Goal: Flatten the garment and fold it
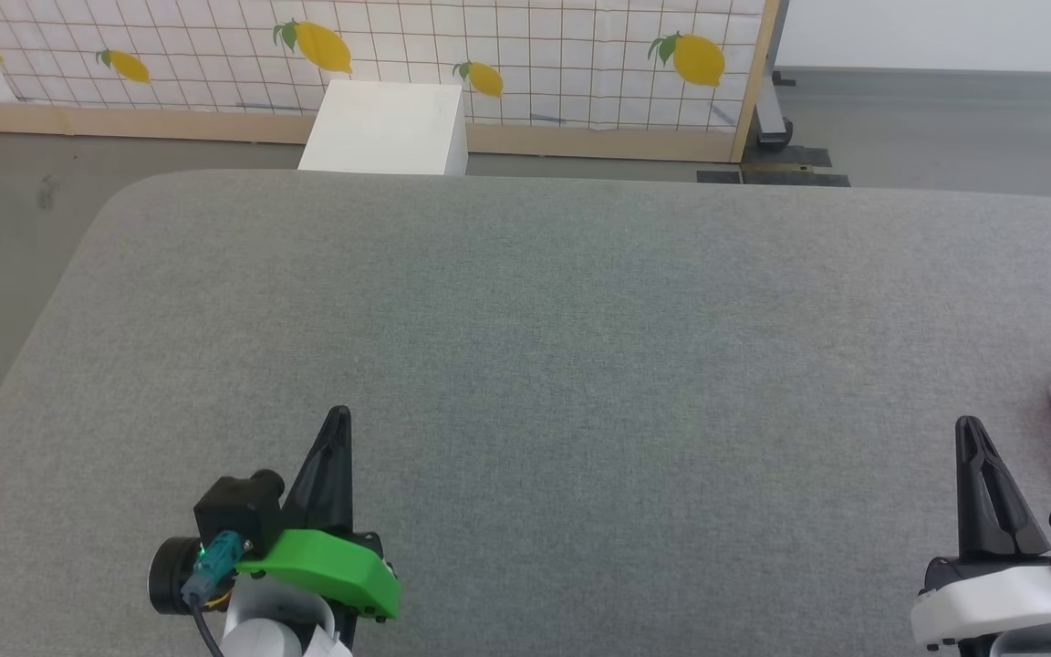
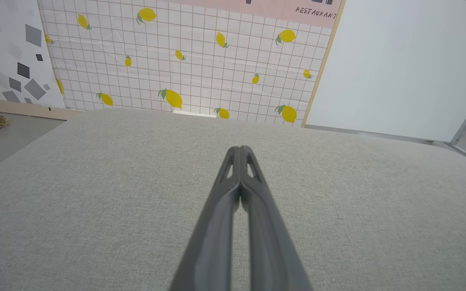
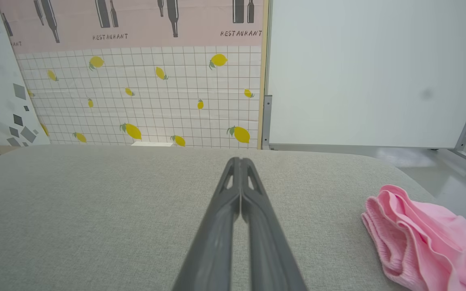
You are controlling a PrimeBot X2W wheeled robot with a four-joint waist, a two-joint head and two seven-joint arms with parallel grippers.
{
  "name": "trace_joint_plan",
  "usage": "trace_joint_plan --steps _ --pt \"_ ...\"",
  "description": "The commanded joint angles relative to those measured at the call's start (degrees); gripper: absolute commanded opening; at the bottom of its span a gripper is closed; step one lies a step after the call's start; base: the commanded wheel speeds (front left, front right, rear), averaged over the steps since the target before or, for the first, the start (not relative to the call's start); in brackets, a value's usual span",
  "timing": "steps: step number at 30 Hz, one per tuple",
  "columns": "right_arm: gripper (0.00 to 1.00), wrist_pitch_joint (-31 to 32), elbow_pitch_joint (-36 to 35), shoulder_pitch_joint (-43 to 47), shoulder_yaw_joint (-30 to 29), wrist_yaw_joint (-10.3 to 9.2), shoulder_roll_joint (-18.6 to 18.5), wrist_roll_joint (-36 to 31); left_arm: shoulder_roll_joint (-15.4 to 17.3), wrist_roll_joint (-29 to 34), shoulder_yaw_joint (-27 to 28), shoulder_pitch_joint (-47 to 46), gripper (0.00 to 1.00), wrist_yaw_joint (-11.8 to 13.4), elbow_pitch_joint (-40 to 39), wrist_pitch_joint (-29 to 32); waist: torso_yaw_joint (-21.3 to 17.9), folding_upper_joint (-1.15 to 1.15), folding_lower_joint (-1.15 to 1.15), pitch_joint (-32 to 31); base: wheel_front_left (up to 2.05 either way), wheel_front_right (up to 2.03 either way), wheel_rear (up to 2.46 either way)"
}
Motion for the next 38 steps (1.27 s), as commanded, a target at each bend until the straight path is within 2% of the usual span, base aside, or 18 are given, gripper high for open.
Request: trace_joint_plan --steps 1,38 --pt "0.00 0.36 0.01 -0.93 0.36 -0.02 0.03 -0.38 -0.04 0.64 0.34 0.77 0.00 0.26 -0.44 0.33 -0.06 0.00 0.00 0.01 0.00 0.00 0.00" --pt "0.00 4.50 0.01 -2.35 3.84 -0.04 0.08 -1.68 -0.09 5.14 2.46 1.82 0.00 1.27 -3.46 4.65 -1.44 0.00 0.00 0.12 0.00 0.00 0.00"
